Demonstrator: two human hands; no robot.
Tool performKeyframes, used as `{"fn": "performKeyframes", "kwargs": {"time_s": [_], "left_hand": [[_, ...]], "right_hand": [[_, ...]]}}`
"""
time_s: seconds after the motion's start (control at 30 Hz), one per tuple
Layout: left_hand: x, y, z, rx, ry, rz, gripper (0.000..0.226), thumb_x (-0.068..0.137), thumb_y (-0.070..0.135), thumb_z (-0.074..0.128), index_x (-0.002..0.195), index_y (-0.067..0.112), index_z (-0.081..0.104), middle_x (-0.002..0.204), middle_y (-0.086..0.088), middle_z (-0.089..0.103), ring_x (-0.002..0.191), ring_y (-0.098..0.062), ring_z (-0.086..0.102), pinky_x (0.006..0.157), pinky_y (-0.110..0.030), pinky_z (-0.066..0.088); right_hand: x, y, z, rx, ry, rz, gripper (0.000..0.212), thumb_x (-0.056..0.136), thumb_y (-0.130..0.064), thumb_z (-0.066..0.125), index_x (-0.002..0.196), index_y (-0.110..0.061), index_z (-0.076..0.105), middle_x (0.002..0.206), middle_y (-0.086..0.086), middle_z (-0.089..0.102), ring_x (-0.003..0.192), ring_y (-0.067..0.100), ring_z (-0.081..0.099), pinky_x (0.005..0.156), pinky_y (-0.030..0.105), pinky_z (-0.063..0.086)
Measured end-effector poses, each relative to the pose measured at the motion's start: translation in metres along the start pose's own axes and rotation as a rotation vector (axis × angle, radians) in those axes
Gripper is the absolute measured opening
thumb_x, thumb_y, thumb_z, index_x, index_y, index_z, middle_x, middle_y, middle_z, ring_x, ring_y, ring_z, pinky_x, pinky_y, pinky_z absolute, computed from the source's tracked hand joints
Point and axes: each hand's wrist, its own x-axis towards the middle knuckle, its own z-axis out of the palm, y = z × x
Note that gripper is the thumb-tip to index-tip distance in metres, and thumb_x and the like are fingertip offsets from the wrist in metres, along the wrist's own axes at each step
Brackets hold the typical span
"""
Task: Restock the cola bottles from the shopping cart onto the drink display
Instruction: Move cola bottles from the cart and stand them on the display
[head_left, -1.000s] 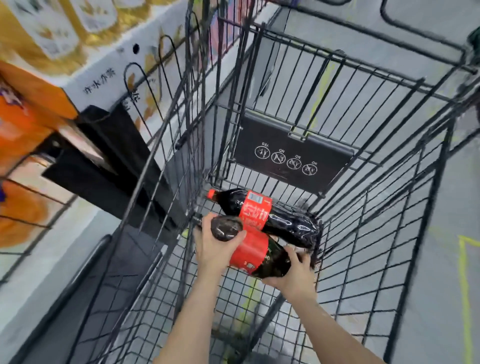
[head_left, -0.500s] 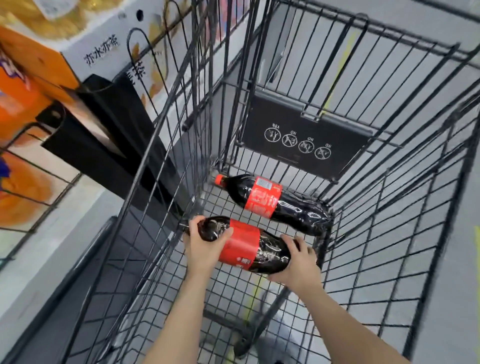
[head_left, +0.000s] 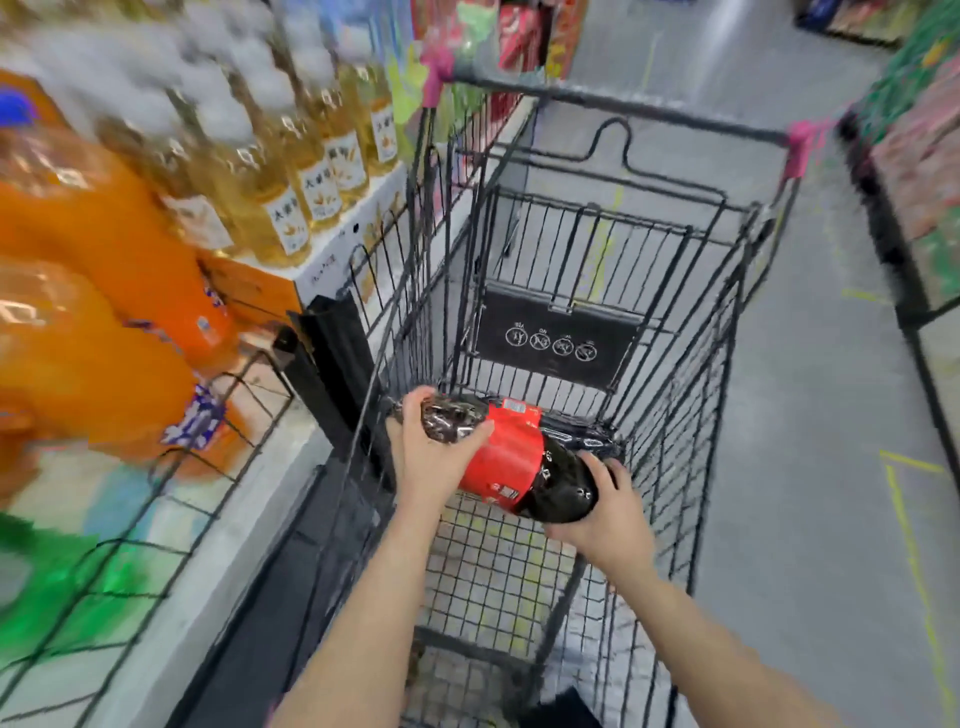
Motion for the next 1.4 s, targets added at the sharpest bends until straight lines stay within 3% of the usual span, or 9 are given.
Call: {"fn": "performKeyframes", "kwargs": {"time_s": [0.27, 0.53, 0.8, 0.93, 1.0, 1.07, 1.2, 1.27, 1.4], "left_hand": [[-0.095, 0.071, -0.078, 0.001, -0.065, 0.186, 0.07, 0.063, 0.039, 0.082, 0.122, 0.037, 0.043, 0.122, -0.001, 0.041, 0.1, -0.012, 0.046, 0.082, -0.023, 0.035], [-0.205, 0.054, -0.142, -0.056, -0.049, 0.292, 0.058, 0.077, 0.048, 0.069, 0.127, 0.042, 0.041, 0.125, -0.001, 0.04, 0.108, -0.013, 0.046, 0.085, -0.027, 0.039], [-0.346, 0.022, -0.208, -0.092, 0.048, 0.316, 0.094, 0.078, 0.049, 0.07, 0.137, 0.063, -0.003, 0.153, 0.004, 0.026, 0.137, -0.018, 0.029, 0.106, -0.04, 0.029], [-0.392, 0.002, -0.247, -0.131, 0.116, 0.314, 0.089, 0.087, 0.045, 0.06, 0.138, 0.059, -0.011, 0.126, 0.015, 0.048, 0.116, -0.01, 0.049, 0.102, -0.033, 0.034], [-0.41, -0.009, -0.268, -0.127, 0.175, 0.325, 0.077, 0.095, 0.04, 0.049, 0.144, 0.049, -0.01, 0.093, 0.015, 0.06, 0.085, -0.006, 0.058, 0.083, -0.03, 0.041], [-0.428, -0.017, -0.291, -0.097, 0.223, 0.345, 0.066, 0.099, 0.033, 0.04, 0.149, 0.039, -0.004, 0.085, 0.025, 0.053, 0.074, 0.004, 0.051, 0.073, -0.025, 0.034], [-0.449, -0.042, -0.347, -0.089, 0.277, 0.375, 0.041, 0.101, 0.031, 0.038, 0.139, 0.043, 0.029, 0.128, 0.004, 0.058, 0.114, -0.017, 0.055, 0.096, -0.035, 0.041], [-0.458, -0.054, -0.38, -0.081, 0.306, 0.397, 0.03, 0.1, 0.03, 0.04, 0.125, 0.046, 0.039, 0.115, -0.003, 0.064, 0.105, -0.021, 0.061, 0.088, -0.033, 0.046], [-0.486, -0.073, -0.453, -0.02, 0.381, 0.454, 0.028, 0.1, 0.023, 0.041, 0.127, 0.021, 0.047, 0.093, 0.007, 0.058, 0.086, -0.02, 0.056, 0.072, -0.018, 0.032]], "right_hand": [[-0.125, -0.03, -0.05, 0.055, 0.202, 0.007, 0.105, 0.044, -0.056, 0.08, 0.135, -0.045, 0.029, 0.143, -0.006, 0.031, 0.127, 0.027, 0.038, 0.09, 0.049, 0.05], [-0.234, -0.025, -0.062, 0.033, 0.216, -0.08, 0.107, 0.048, -0.05, 0.083, 0.139, -0.043, 0.028, 0.145, -0.009, 0.028, 0.129, 0.022, 0.035, 0.09, 0.044, 0.049], [-0.364, -0.007, -0.048, 0.016, 0.2, -0.161, 0.104, 0.046, -0.047, 0.082, 0.138, -0.042, 0.033, 0.144, -0.012, 0.031, 0.128, 0.021, 0.038, 0.09, 0.04, 0.048], [-0.422, -0.007, -0.035, 0.058, 0.168, -0.208, 0.102, 0.048, -0.045, 0.083, 0.137, -0.041, 0.033, 0.142, -0.011, 0.032, 0.124, 0.021, 0.041, 0.09, 0.037, 0.047], [-0.448, -0.013, -0.028, 0.071, 0.165, -0.226, 0.1, 0.049, -0.044, 0.083, 0.136, -0.04, 0.035, 0.141, -0.011, 0.034, 0.123, 0.022, 0.043, 0.089, 0.036, 0.046], [-0.47, -0.019, -0.017, 0.079, 0.159, -0.256, 0.101, 0.047, -0.045, 0.083, 0.136, -0.04, 0.035, 0.14, -0.011, 0.035, 0.122, 0.021, 0.044, 0.089, 0.037, 0.046], [-0.508, -0.041, 0.013, 0.134, 0.128, -0.325, 0.102, 0.043, -0.05, 0.081, 0.134, -0.041, 0.036, 0.138, -0.011, 0.038, 0.124, 0.018, 0.044, 0.091, 0.04, 0.049], [-0.526, -0.059, 0.03, 0.162, 0.122, -0.379, 0.1, 0.044, -0.048, 0.081, 0.134, -0.038, 0.039, 0.135, -0.01, 0.04, 0.121, 0.017, 0.045, 0.092, 0.038, 0.048], [-0.57, -0.102, 0.065, 0.211, 0.107, -0.465, 0.096, 0.043, -0.038, 0.084, 0.131, -0.031, 0.045, 0.126, -0.006, 0.046, 0.117, 0.02, 0.049, 0.091, 0.032, 0.044]]}}
